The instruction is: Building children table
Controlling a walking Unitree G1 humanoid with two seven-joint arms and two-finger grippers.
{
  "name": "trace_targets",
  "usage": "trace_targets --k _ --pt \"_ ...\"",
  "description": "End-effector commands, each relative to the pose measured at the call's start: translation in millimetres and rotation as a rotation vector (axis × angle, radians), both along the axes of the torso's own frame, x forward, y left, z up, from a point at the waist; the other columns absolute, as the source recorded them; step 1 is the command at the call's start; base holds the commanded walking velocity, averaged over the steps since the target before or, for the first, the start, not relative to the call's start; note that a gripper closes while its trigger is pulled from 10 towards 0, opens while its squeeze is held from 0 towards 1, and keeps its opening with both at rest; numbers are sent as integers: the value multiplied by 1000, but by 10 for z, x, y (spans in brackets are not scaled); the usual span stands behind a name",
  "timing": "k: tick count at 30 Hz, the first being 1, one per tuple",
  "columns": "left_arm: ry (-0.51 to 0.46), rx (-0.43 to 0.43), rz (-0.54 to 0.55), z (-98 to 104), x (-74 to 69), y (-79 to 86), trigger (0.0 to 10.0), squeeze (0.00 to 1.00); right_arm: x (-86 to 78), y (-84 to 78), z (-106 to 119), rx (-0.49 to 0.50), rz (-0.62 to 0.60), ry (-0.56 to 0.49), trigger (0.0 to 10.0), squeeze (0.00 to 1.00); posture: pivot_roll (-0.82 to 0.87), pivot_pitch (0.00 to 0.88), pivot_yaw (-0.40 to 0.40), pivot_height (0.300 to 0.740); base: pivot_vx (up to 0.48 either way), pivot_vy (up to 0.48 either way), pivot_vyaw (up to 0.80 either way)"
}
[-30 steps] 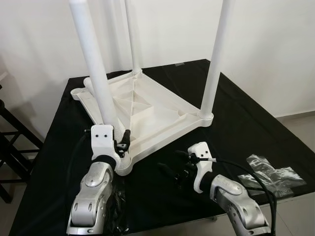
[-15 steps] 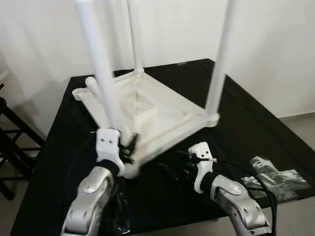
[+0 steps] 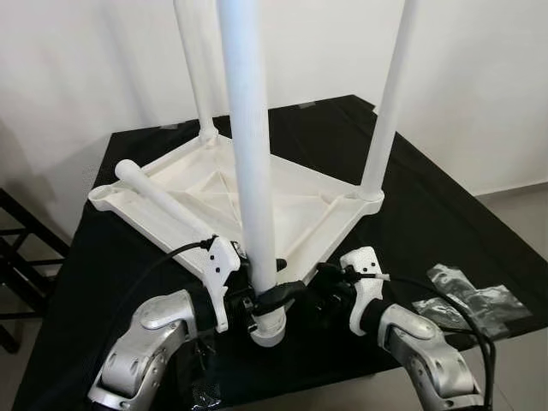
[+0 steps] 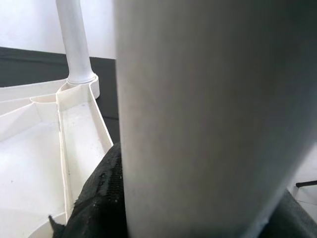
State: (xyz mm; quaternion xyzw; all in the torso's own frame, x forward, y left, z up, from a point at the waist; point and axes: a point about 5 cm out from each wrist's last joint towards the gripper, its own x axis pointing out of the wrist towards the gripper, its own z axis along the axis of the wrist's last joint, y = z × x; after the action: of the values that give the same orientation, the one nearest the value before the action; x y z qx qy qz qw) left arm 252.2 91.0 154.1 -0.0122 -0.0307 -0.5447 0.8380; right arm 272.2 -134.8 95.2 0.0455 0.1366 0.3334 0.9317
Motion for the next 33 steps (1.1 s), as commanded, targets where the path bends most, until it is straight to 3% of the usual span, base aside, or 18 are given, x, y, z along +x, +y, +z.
trace_targets --k 1,3,4,5,6,7,9,11,12,13,14,16,17,21,25,29,32,33 --pt "20 -51 -80 -6 -57 -263 10000 0 13 160 43 21 56 -9 10000 0 -133 0 35 740 0 0 0" --pt "27 -53 -45 -9 -24 -252 10000 0 13 160 44 21 56 -9 10000 0 -133 0 35 740 0 0 0" --pt "33 -57 24 -18 36 -212 10000 0 12 160 43 23 56 -8 10000 0 -133 0 35 740 0 0 0" --pt "37 -59 70 -25 77 -183 10000 455 12 160 43 24 56 -7 10000 0 -133 0 35 740 0 0 0" --pt "37 -59 70 -25 77 -183 10000 455 12 160 43 24 56 -7 10000 0 -133 0 35 740 0 0 0" --pt "34 -59 109 -29 104 -154 10000 1000 9 162 43 25 56 -7 10000 0 -127 0 36 740 0 0 0" --pt "36 -69 167 -35 146 -106 10000 1000 7 165 43 25 56 -7 10000 0 -125 0 37 740 0 0 0" --pt "34 -75 406 -34 258 64 10000 1000 5 169 44 27 55 -7 10000 0 -120 0 39 740 0 0 0" --pt "35 -64 513 -41 294 148 10000 882 5 170 44 28 55 -7 10000 0 -119 0 39 740 0 0 0" --pt "26 -52 586 -44 310 207 10000 373 7 171 44 29 55 -6 10000 0 -119 0 39 740 0 0 0" --pt "29 -37 662 -52 309 270 10000 0 7 171 45 30 54 -6 10000 0 -116 0 40 740 0 0 0" --pt "38 -26 767 -59 291 353 10000 0 8 172 45 31 54 -5 10000 0 -113 0 41 740 0 0 0" --pt "38 -26 767 -59 291 353 10000 0 8 172 45 31 54 -5 10000 0 -113 0 41 740 0 0 0" --pt "85 -14 1002 -77 249 544 10000 0 7 169 43 34 53 -3 10000 0 -106 0 44 740 0 0 0" --pt "98 3 1077 -87 226 596 10000 0 7 169 43 35 52 -3 10000 0 -105 0 43 740 0 0 0" --pt "123 22 1263 -121 170 713 10000 0 17 170 44 33 52 -3 10000 0 -102 0 43 740 0 0 0" --pt "124 28 1280 -129 170 722 10000 0 18 169 44 32 53 -4 10000 0 -102 0 43 740 0 0 0" --pt "126 24 1292 -138 174 723 0 0 21 167 44 32 52 -4 10000 0 -103 0 44 740 0 0 0"
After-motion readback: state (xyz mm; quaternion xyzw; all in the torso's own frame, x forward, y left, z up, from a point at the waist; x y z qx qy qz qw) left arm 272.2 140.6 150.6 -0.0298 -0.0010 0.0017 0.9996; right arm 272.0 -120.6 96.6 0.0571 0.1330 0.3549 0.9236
